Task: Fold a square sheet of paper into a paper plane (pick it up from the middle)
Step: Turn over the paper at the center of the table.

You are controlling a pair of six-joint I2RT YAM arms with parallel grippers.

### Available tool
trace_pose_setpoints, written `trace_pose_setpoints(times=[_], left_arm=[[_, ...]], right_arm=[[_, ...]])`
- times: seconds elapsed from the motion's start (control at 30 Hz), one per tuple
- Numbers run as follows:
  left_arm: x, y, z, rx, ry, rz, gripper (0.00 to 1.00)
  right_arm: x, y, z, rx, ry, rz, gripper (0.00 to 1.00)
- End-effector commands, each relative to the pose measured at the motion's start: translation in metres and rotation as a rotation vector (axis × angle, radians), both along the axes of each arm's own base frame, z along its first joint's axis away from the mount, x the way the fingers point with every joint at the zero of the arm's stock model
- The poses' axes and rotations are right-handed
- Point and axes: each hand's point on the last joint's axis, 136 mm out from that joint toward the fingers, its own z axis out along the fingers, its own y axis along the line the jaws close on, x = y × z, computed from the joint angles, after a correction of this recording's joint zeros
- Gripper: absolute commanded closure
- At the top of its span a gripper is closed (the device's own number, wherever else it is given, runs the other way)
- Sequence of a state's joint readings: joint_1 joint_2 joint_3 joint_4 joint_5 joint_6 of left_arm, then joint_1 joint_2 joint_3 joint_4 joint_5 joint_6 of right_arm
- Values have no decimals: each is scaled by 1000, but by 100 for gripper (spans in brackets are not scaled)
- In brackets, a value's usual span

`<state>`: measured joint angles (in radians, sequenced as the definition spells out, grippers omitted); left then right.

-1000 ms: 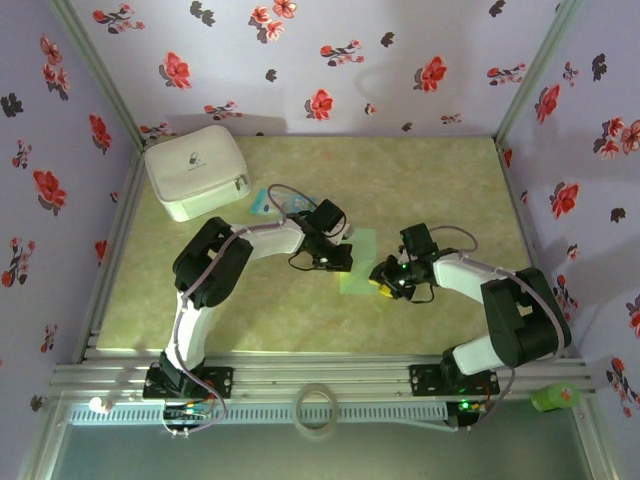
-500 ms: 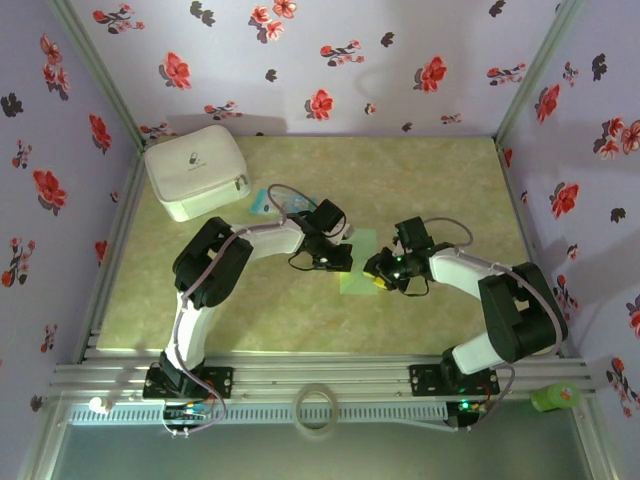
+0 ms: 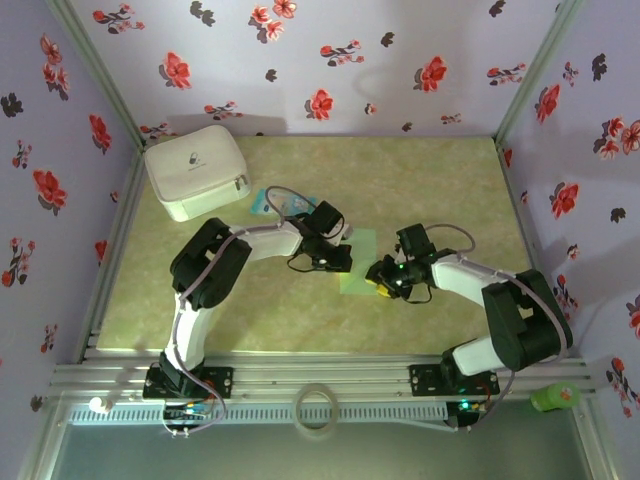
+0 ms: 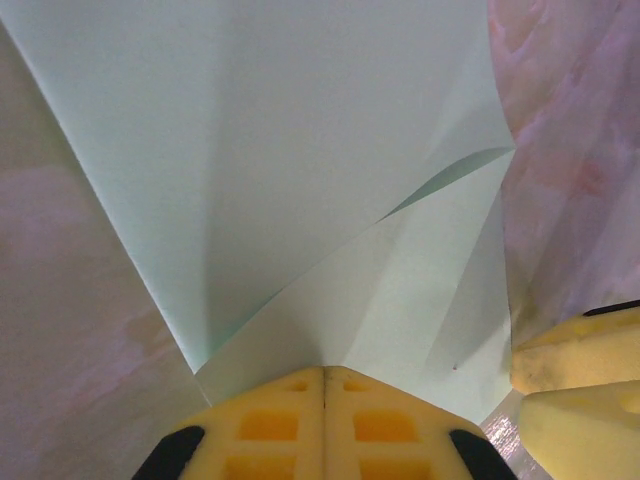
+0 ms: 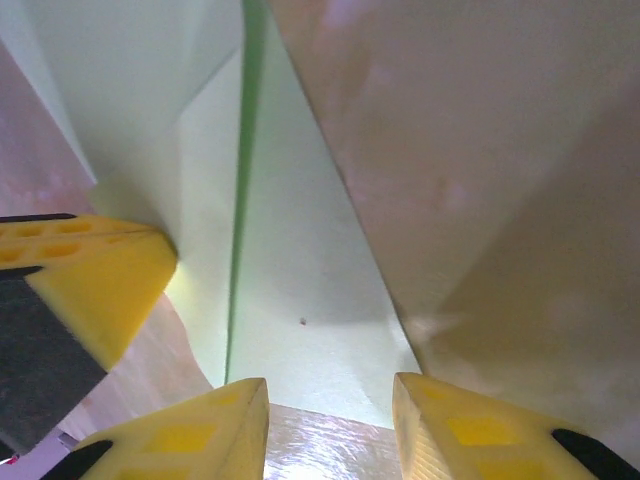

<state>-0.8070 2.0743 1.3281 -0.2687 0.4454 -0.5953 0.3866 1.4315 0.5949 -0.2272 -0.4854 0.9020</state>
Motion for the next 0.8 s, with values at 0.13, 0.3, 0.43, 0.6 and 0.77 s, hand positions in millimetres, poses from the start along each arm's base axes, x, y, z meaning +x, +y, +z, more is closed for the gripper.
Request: trace_pose_setpoints(times=[0.13,0.3,0.43,0.6,0.77], left_arm=[[-13,18,-19,82,45,13,98],[-12,17,-17,80,42,11,98],[-11,17,-16,79,42,13,98],[-12,17,-17,81,42,9,98],[-12,18,-19,84,45,11,98]], right_arm=[[-1,3,-8,1,26,-10,63],[17,14,-1,47,-26,-19,62],[30,21,11,83,-76,-19,61],[45,17,18,83,-119,-31,57],[61,11,19,113,-140,-47,57]])
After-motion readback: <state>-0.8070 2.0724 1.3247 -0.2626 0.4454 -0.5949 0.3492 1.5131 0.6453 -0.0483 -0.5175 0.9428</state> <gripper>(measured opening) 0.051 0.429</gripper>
